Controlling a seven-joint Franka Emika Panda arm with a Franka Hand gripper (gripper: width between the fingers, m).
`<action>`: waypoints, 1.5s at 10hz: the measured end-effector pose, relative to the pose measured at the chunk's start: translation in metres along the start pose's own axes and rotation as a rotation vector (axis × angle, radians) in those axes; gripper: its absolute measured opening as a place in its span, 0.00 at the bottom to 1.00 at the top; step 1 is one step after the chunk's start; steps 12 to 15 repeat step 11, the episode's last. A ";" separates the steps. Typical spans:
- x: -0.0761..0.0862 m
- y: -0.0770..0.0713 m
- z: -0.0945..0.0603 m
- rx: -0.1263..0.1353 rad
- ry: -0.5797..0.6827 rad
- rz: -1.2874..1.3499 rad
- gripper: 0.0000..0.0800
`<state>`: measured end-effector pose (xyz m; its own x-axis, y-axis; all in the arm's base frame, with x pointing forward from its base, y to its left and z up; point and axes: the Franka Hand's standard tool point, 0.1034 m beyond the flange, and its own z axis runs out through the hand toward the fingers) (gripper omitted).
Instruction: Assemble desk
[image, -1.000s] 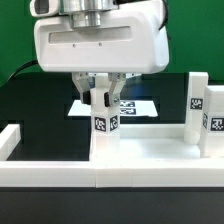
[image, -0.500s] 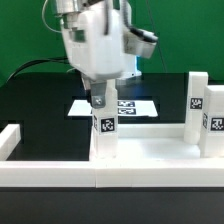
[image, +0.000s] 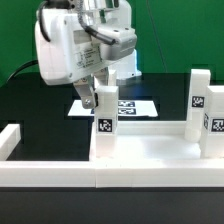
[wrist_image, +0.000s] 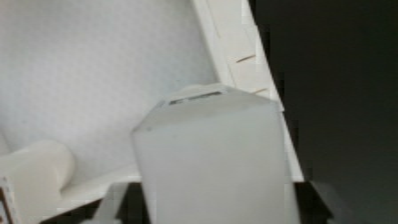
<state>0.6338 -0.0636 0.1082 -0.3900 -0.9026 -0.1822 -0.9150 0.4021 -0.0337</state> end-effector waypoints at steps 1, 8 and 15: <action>0.001 0.001 0.000 -0.010 0.006 0.075 0.37; -0.018 0.002 -0.050 0.034 -0.052 0.043 0.80; -0.022 0.001 -0.059 0.048 -0.063 0.037 0.81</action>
Offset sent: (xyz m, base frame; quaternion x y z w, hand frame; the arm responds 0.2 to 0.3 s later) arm 0.0000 0.0000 0.0000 0.0000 0.0000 0.0000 1.0000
